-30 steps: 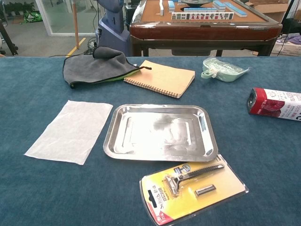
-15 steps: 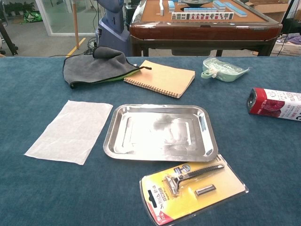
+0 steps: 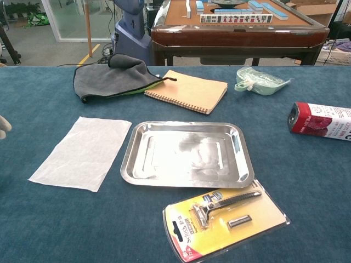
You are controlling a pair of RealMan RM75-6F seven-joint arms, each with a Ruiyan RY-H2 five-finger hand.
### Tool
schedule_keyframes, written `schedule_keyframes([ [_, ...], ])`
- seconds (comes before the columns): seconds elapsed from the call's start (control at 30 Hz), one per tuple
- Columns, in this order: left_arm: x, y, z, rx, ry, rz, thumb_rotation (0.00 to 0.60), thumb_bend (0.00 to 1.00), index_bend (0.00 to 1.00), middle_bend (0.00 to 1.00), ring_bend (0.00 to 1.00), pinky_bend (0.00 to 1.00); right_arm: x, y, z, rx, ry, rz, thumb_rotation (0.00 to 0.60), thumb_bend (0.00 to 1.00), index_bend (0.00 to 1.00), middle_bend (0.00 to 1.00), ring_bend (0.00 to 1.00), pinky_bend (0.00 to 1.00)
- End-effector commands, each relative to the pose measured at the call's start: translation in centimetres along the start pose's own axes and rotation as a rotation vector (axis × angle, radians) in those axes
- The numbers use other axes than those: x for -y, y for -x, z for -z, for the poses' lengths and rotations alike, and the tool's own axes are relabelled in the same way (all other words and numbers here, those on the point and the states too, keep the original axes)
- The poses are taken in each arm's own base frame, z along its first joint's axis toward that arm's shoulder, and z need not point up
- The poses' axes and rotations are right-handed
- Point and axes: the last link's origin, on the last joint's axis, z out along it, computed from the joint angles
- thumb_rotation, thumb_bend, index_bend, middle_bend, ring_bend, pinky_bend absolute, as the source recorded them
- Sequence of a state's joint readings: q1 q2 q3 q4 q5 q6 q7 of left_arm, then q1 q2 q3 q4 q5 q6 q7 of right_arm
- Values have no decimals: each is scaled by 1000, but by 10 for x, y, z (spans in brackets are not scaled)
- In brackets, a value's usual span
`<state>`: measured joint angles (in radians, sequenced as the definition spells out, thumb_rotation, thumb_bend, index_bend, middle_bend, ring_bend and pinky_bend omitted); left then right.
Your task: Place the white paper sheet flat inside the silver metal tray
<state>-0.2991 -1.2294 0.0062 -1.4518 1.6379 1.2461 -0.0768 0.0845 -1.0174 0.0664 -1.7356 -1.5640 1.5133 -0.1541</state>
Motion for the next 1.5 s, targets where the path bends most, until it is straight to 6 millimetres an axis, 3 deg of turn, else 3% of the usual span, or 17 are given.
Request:
schedule_keyframes([
  [0.03,-5,7,-7,7,33,-13,600,305,297,335,285,221,0,0,0,0,0,0,600,102,173,275,169,168],
  [0.23,-17,26,-26,6,105,-18,600,242,268,326,262,221,0,1,1,3,9,1,600,102,173,275,163,168],
  [0.5,-26,43,-43,-8,166,-38,600,196,143,135,116,141,0,0,3,1,16,4,600,102,173,275,161,168],
  [0.8,-25,54,-53,4,177,-106,600,197,174,131,114,133,-2,-1,7,4,33,7,600,101,173,275,160,168],
  [1.5,-9,62,-54,32,140,-145,600,197,195,131,113,133,-3,0,10,9,42,6,600,102,173,275,160,168],
])
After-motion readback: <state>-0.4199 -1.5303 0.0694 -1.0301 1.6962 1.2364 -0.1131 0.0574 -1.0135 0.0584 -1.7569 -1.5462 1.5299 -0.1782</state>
